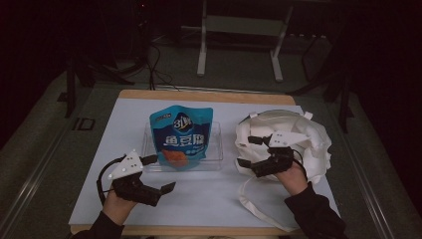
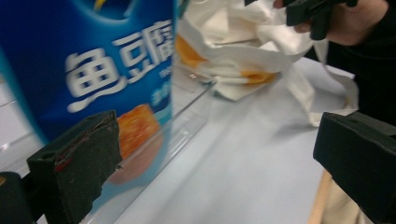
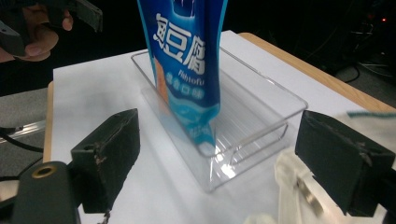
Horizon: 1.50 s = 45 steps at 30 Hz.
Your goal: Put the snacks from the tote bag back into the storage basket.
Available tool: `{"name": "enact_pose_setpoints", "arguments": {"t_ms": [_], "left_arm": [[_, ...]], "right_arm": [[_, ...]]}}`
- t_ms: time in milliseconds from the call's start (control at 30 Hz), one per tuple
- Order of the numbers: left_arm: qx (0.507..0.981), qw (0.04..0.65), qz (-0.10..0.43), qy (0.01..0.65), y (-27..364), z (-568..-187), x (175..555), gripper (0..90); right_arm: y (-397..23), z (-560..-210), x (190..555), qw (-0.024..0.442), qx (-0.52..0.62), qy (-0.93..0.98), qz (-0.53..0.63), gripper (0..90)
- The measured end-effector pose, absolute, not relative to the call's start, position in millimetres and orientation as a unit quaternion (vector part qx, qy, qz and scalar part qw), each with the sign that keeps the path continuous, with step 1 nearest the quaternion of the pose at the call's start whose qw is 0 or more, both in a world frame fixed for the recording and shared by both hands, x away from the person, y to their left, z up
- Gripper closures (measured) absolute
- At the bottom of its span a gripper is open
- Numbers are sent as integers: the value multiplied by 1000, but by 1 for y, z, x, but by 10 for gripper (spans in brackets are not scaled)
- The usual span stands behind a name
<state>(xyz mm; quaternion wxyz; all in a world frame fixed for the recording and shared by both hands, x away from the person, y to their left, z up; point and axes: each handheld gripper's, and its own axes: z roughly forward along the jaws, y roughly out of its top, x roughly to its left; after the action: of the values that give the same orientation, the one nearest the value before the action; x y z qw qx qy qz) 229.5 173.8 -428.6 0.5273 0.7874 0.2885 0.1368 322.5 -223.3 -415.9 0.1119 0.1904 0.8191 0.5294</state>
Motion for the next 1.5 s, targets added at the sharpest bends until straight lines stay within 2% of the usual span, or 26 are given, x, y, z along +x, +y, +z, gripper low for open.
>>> {"name": "enact_pose_setpoints", "arguments": {"t_ms": [267,900,1200,1500], "left_arm": [[800,528,114,261,150,-430,229,12],[842,500,50,195,73,-455,245,12],[858,490,6,156,51,-477,244,12],[878,459,36,132,50,-498,239,12]], "right_arm": [[-245,-425,306,117,201,816,529,140],[-266,-453,283,110,216,823,514,141],[-271,-461,270,135,210,825,507,141],[-269,-479,265,142,198,830,502,141]]}}
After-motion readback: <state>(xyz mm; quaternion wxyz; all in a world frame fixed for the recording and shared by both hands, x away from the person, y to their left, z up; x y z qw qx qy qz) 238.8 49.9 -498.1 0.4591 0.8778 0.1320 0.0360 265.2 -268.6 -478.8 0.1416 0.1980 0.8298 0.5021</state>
